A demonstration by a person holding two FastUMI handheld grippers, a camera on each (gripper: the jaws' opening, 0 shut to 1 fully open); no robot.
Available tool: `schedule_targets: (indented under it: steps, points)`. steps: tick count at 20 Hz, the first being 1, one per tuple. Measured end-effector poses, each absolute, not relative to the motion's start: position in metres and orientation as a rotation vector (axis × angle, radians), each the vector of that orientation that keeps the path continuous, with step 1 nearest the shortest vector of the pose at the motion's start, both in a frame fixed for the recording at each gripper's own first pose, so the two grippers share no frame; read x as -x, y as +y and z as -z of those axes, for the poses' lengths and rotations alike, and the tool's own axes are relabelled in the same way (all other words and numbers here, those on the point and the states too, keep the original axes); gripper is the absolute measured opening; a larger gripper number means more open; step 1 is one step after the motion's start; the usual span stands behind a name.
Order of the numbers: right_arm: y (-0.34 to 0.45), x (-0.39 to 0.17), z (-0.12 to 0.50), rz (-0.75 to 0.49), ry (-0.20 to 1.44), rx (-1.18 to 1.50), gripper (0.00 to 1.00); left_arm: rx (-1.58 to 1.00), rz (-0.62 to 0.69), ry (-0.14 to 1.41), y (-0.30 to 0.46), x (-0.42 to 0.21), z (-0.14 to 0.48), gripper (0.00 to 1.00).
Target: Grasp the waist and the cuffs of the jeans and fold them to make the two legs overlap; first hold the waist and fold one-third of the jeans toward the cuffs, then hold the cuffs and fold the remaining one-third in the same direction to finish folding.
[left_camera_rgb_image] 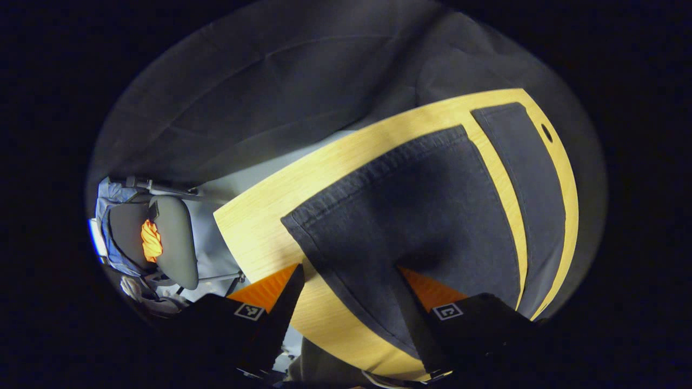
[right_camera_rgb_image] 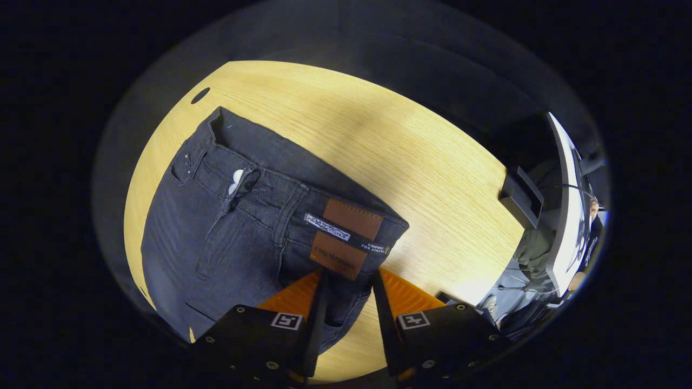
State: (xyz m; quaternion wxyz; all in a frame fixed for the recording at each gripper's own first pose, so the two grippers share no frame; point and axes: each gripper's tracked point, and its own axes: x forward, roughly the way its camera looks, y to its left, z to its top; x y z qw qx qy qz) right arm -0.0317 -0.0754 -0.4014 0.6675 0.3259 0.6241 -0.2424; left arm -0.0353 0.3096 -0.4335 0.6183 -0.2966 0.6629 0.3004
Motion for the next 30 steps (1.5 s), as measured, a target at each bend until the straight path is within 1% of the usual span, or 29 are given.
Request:
schedule_targets:
  steps: [1,2,3,4,5,6,7,8,9,10,11,12,13,16,22,24,30]
  points:
    - [-0.075,0.03,0.397,0.543,1.406,-0.731,0.5,0.667,-0.679,1.527,0.307,0.028,0.433,0.98]
    - [-0.075,0.03,0.402,0.545,1.403,-0.729,0.5,0.656,-0.665,1.532,0.306,0.028,0.434,0.9]
    - [-0.075,0.03,0.4,0.544,1.4,-0.725,0.5,0.644,-0.656,1.534,0.307,0.026,0.434,0.89]
    - [-0.075,0.03,0.402,0.544,1.39,-0.717,0.5,0.649,-0.646,1.534,0.306,0.022,0.437,0.75]
    - [-0.074,0.03,0.401,0.535,1.38,-0.705,0.5,0.636,-0.619,1.533,0.304,0.019,0.437,0.72]
    - [-0.074,0.03,0.401,0.531,1.372,-0.701,0.5,0.617,-0.585,1.519,0.306,0.017,0.435,0.63]
    - [-0.078,0.026,0.4,0.565,1.327,-0.748,0.5,0.615,-0.569,1.49,0.312,0.011,0.433,0.56]
    - [-0.074,0.021,0.403,0.604,1.31,-0.797,0.35,0.637,-0.54,1.498,0.307,0.013,0.435,0.19]
    - [-0.073,0.023,0.4,0.6,1.303,-0.811,0.2,0.663,-0.513,1.464,0.307,0.009,0.434,0.17]
    - [-0.073,0.026,0.401,0.595,1.301,-0.826,0.2,0.698,-0.497,1.438,0.306,0.004,0.437,0.16]
    - [-0.072,0.026,0.4,0.587,1.299,-0.851,0.2,0.741,-0.467,1.432,0.3,0.0,0.426,0.09]
    - [-0.07,0.021,0.403,0.587,1.273,-0.915,0.2,0.769,-0.443,1.417,0.301,-0.005,0.436,0.02]
    - [-0.065,0.02,0.398,0.598,1.271,-0.997,0.08,0.787,-0.439,1.405,0.302,-0.004,0.437,0.02]
    - [-0.065,0.019,0.393,0.568,1.195,-1.121,0.08,0.785,-0.411,1.36,0.306,-0.001,0.428,0.02]
    - [-0.071,0.013,0.362,0.529,1.061,-1.233,0.08,0.812,-0.383,1.223,0.306,-0.035,0.377,0.02]
    - [-0.071,0.006,0.35,0.516,1.043,-1.26,0.08,0.841,-0.385,1.17,0.304,-0.055,0.36,0.01]
    - [-0.074,-0.029,0.313,0.455,0.992,-1.292,0.07,0.784,-0.35,1.086,0.308,-0.095,0.329,0.02]
